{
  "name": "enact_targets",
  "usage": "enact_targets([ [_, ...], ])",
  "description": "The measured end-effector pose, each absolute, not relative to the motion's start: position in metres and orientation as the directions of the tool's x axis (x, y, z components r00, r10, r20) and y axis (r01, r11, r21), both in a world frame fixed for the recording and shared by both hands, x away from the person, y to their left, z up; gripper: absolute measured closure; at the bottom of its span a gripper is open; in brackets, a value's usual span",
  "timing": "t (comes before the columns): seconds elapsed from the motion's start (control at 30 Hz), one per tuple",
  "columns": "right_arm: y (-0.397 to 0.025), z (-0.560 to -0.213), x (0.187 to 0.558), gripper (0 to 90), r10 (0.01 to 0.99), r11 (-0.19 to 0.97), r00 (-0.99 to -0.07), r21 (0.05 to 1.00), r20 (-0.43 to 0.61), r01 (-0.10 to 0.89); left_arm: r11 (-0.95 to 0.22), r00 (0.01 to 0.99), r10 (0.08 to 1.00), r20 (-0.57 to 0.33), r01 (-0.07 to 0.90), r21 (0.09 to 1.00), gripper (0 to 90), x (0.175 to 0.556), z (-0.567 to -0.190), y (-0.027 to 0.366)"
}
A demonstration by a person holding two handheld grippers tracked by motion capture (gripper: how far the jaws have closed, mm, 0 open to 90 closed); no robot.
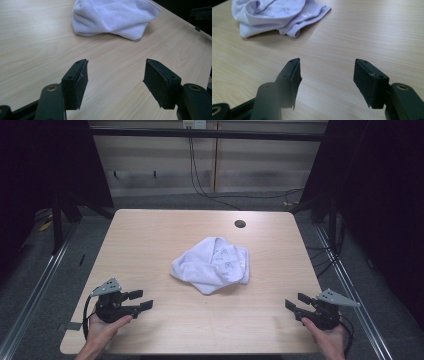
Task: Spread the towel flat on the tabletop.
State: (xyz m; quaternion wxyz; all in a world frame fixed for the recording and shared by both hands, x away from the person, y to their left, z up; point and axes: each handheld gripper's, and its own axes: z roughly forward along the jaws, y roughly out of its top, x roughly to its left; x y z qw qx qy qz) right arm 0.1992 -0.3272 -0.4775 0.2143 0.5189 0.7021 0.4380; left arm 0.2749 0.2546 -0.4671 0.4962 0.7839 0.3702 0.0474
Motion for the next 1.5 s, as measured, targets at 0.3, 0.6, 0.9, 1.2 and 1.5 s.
enact_targets([
  [0.3,-0.328,-0.479,0.203,36.4,0.905,0.070,-0.381,0.815,0.190,0.575,-0.243,0.721,0.634,-0.279,0.529,0.813,43.8,0.299,-0.458,0.233],
  [0.6,-0.320,-0.478,0.201,35.2,0.879,0.113,-0.436,0.806,0.192,0.581,-0.294,0.801,0.554,-0.226,0.442,0.847,49.5,0.348,-0.445,0.182],
  [0.9,-0.317,-0.477,0.198,33.9,0.875,0.130,-0.451,0.810,0.178,0.572,-0.383,0.834,0.502,-0.229,0.452,0.806,49.3,0.384,-0.474,0.141],
  [1.2,-0.314,-0.479,0.202,33.2,0.868,0.148,-0.464,0.801,0.176,0.580,-0.473,0.843,0.517,-0.148,0.426,0.771,54.4,0.386,-0.500,0.115],
  [1.5,-0.314,-0.480,0.202,33.3,0.863,0.148,-0.469,0.795,0.187,0.589,-0.489,0.848,0.503,-0.165,0.437,0.755,80.6,0.371,-0.502,0.120],
])
